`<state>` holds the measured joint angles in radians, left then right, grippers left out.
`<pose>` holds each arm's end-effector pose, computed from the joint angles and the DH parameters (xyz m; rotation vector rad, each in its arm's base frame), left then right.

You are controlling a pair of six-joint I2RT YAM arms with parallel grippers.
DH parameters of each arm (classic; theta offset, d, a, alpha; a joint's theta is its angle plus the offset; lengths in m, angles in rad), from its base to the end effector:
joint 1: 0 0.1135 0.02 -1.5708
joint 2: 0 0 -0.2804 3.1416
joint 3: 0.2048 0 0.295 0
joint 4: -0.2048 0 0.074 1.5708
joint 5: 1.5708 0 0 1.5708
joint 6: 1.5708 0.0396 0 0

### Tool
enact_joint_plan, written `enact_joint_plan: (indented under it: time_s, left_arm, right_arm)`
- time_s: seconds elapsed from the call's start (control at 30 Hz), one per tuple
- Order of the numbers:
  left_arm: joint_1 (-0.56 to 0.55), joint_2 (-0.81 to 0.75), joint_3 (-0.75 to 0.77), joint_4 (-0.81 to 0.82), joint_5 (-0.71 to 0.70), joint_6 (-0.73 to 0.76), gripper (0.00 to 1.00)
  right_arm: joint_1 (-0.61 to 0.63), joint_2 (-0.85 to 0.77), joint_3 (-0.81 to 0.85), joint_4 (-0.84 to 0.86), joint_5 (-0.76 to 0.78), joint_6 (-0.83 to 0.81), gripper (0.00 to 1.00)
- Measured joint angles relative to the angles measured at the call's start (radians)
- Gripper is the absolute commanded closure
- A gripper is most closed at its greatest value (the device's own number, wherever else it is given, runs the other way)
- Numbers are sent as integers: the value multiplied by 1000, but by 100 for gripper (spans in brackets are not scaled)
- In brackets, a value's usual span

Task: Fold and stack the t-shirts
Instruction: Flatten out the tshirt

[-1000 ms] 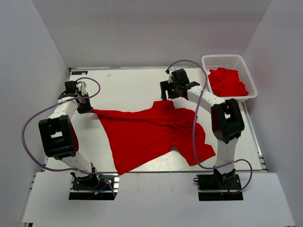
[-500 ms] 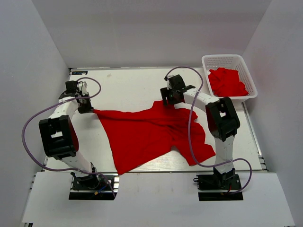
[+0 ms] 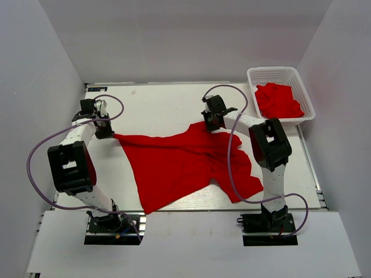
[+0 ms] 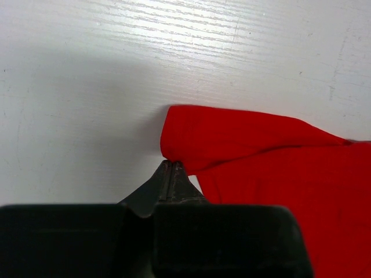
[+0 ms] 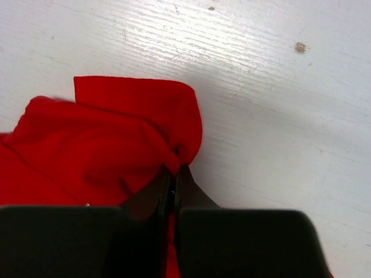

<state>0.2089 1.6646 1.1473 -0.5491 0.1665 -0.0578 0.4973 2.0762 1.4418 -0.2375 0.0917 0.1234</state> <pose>0.3747 0.0727 0.2030 -0.2927 2.6062 -0.1672 0.4385 0.2339 0.1491 -0.4141 2.4093 0.1652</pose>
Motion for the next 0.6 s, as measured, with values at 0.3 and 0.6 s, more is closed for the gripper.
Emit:
enact_joint_plan:
  time_s: [0.3,0.6]
  left_arm:
    - [-5,-2,35,10,78,44,100]
    - [-29,-13,439,15,185,111,100]
  right_arm:
    - [-53,-36,94,-43,77,-13,100]
    - [-111,-306,354,-58,88,-93,100]
